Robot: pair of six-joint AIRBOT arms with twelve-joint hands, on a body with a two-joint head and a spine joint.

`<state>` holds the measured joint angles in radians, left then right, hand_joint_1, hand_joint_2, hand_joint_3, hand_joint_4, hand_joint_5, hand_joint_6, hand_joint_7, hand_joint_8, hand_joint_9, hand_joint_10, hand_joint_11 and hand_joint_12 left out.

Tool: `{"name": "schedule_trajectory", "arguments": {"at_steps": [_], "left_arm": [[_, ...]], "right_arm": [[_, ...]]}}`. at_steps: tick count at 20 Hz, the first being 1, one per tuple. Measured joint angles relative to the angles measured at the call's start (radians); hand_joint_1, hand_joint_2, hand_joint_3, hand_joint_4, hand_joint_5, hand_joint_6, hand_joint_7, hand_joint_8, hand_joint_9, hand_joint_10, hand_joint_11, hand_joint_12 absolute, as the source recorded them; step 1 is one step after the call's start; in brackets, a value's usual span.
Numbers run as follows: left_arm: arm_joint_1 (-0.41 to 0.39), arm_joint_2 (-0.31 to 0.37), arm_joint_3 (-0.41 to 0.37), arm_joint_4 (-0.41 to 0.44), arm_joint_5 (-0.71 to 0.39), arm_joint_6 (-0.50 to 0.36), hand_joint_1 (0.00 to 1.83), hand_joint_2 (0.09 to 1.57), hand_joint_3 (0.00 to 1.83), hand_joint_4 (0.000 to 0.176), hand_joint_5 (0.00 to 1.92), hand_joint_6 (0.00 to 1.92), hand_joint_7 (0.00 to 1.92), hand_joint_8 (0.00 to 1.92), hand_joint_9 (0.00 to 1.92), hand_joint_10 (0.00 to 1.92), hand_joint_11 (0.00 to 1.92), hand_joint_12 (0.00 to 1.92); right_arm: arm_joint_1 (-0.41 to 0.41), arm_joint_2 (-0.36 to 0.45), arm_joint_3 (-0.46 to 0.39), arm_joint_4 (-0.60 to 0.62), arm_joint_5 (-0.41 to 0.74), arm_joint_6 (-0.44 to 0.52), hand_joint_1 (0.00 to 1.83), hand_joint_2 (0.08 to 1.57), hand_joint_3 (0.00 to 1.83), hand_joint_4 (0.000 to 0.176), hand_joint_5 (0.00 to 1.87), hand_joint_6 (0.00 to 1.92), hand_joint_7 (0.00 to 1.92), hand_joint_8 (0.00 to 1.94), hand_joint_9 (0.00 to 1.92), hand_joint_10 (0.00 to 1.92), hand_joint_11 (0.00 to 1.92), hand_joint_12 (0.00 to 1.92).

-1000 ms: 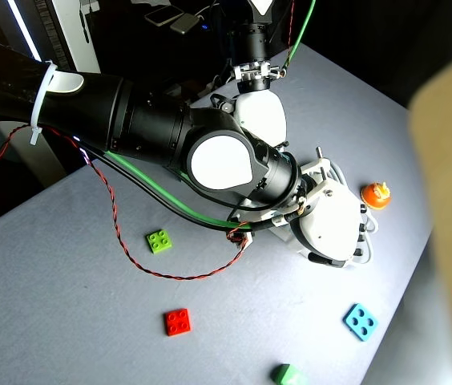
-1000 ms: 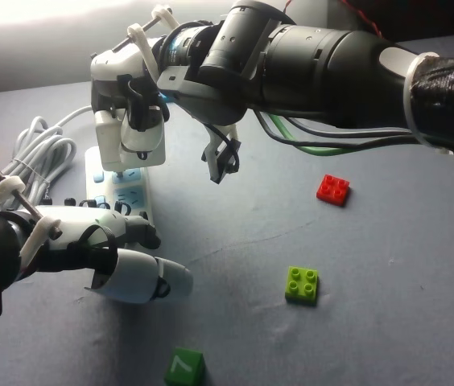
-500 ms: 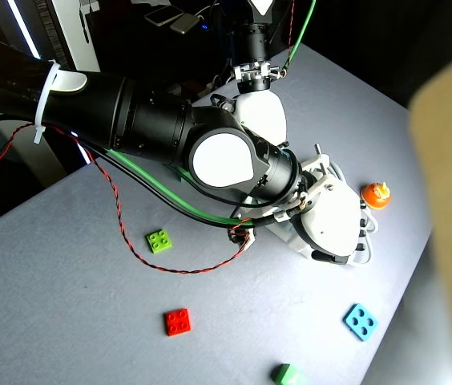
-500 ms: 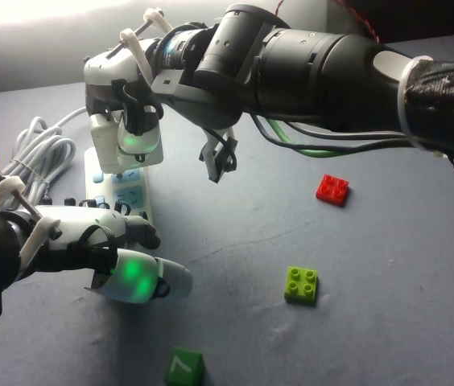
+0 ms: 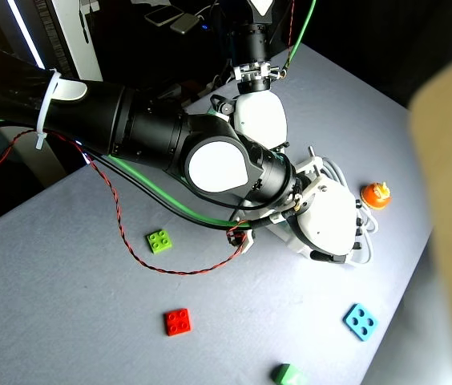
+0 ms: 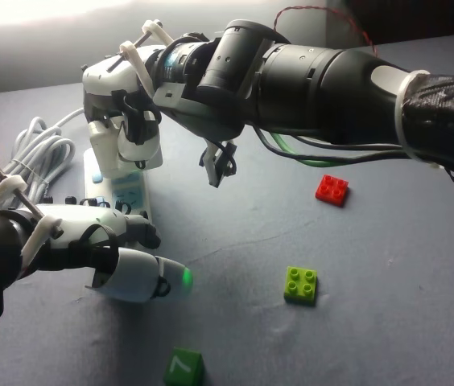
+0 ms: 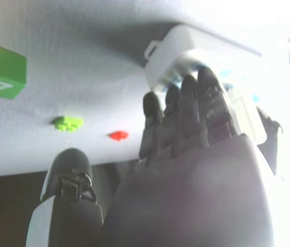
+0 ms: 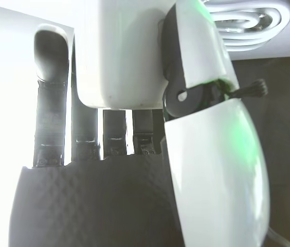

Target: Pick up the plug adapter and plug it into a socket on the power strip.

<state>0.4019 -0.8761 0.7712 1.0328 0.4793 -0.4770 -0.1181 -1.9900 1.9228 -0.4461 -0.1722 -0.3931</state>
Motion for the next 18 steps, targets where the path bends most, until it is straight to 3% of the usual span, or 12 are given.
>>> {"name": "schedule_trajectory", "arguments": {"at_steps": [4,10,18], "left_arm": [[0.0,-0.001,0.001,0.0,0.0,0.0,0.0,1.24,0.0,0.0,0.1,0.0,0.1,0.0,0.08,0.0,0.0,0.22],[0.0,-0.001,0.004,-0.001,0.0,0.0,0.0,1.25,0.0,0.0,0.08,0.0,0.07,0.0,0.05,0.0,0.0,0.09],[0.0,-0.001,0.004,-0.003,0.0,0.0,0.0,1.25,0.0,0.0,0.06,0.0,0.06,0.0,0.04,0.0,0.0,0.11]], "right_arm": [[-0.006,-0.002,0.004,0.0,0.013,0.003,1.36,1.18,0.0,0.0,0.86,0.97,0.84,1.29,0.77,1.48,0.65,1.64],[-0.013,-0.009,0.01,-0.001,0.03,0.003,1.36,1.17,0.0,0.0,0.85,0.98,0.86,1.26,0.78,1.48,0.66,1.62],[-0.02,-0.003,0.013,0.001,0.04,0.031,1.36,1.18,0.0,0.0,0.82,1.02,0.85,1.27,0.78,1.47,0.68,1.61]]}}
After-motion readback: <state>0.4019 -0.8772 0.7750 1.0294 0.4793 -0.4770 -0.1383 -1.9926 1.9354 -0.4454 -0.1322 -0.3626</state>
